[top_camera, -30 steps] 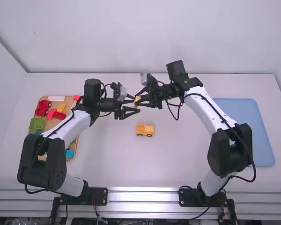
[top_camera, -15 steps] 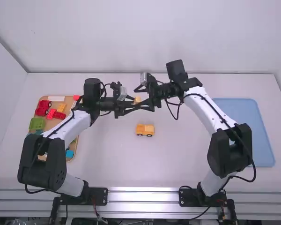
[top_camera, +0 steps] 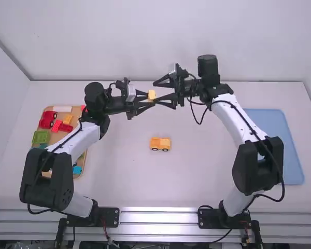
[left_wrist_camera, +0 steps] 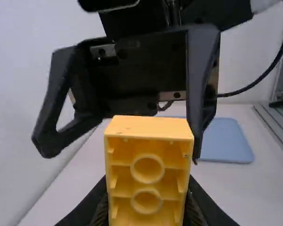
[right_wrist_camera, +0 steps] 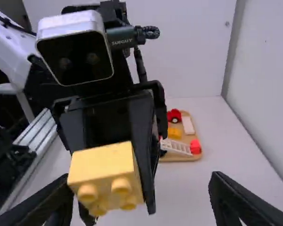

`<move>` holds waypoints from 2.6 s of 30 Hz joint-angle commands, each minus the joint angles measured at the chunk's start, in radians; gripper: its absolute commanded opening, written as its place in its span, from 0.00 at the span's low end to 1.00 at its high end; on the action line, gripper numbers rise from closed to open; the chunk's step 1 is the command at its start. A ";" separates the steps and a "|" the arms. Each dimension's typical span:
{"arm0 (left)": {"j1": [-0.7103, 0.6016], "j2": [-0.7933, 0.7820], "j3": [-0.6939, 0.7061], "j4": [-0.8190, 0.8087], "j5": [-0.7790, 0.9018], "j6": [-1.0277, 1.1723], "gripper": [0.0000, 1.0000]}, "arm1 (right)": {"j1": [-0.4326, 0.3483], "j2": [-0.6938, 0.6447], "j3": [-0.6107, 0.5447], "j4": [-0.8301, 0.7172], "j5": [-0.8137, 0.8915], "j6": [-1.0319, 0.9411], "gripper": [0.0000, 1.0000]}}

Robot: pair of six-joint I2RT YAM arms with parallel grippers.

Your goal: Assemble lego blocks to make yellow taxi

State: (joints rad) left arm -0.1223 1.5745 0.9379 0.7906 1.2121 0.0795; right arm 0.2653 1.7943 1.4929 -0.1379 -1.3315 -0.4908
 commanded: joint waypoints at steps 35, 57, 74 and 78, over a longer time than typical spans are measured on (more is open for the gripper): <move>0.005 0.006 0.005 -0.287 -0.286 0.026 0.99 | 0.000 -0.022 0.046 -0.131 0.743 0.259 0.11; 0.155 -0.482 -0.097 -0.764 -1.217 -0.161 0.99 | 0.307 0.261 0.250 -0.546 1.041 0.027 0.15; 0.149 -1.079 -0.438 -0.862 -1.669 -0.390 0.99 | 0.567 0.651 0.602 -0.933 1.286 -0.272 0.11; 0.150 -1.115 -0.455 -0.862 -1.669 -0.389 0.99 | 0.582 0.676 0.602 -0.906 1.313 -0.247 0.11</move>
State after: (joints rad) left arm 0.0288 0.4667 0.4904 -0.0776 -0.4320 -0.2996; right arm 0.8501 2.4599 2.0682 -1.0420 -0.0601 -0.7395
